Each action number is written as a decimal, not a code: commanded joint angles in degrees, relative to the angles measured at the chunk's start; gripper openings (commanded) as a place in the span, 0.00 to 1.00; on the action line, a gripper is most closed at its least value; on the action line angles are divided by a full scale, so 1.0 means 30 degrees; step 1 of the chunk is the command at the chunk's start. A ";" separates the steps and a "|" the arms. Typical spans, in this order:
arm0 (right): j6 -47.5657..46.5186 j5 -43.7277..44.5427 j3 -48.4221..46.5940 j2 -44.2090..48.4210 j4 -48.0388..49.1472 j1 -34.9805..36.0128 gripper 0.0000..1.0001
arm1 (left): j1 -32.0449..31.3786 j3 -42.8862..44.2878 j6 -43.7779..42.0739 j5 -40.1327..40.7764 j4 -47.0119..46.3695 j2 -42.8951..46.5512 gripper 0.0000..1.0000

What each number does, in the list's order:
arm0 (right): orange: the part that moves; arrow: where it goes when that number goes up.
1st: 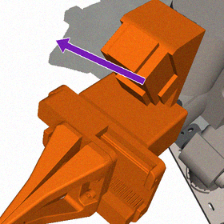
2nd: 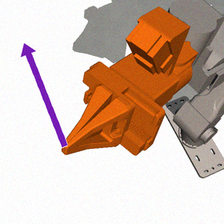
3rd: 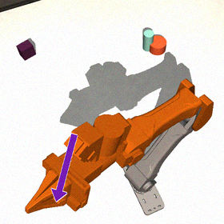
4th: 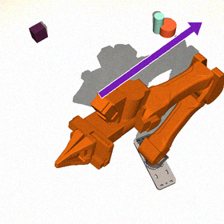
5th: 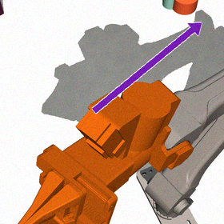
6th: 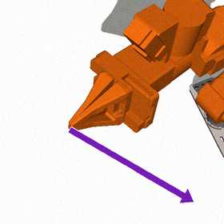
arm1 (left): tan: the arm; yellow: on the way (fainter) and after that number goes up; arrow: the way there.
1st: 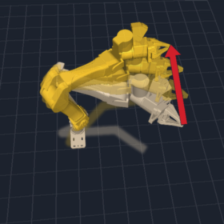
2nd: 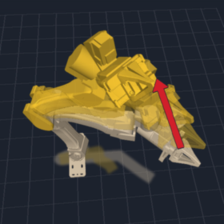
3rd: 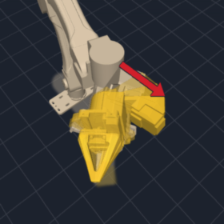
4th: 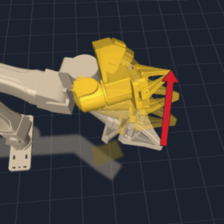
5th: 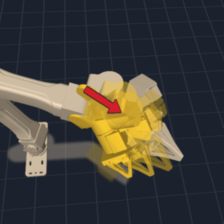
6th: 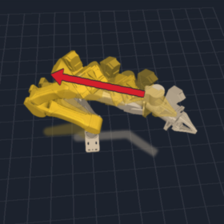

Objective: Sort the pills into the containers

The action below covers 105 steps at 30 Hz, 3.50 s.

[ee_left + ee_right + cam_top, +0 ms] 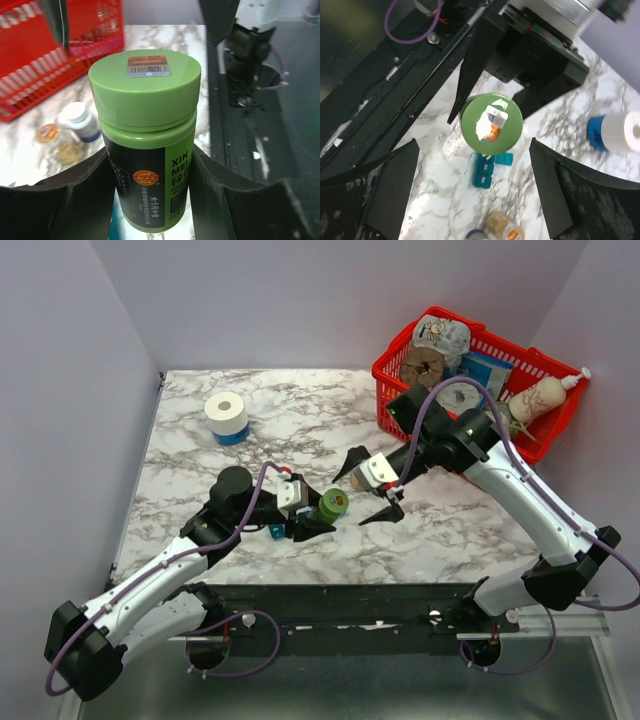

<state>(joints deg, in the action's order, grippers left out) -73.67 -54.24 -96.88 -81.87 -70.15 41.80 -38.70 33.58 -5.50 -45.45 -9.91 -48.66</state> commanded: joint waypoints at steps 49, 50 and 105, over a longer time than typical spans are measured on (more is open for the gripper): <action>1.4750 0.2583 0.0155 -0.1427 0.5838 -0.0427 0.97 | -0.0230 -0.2492 0.1158 0.4412 -0.7128 0.0400 0.00; 1.3060 0.2175 0.0300 -0.0610 0.5805 -0.0515 1.00 | 0.0412 -0.2464 0.1420 0.2658 -0.6749 0.0430 0.00; 0.0328 -0.3455 0.0361 -0.2506 0.0211 0.0275 0.83 | 0.1239 0.1842 0.2184 -0.6676 -0.1971 -0.3964 0.00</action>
<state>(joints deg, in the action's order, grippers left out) -72.97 -63.53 -93.49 -87.81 -67.66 42.26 -34.87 36.80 2.83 -62.43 -14.50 -60.36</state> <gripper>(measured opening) 0.862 0.599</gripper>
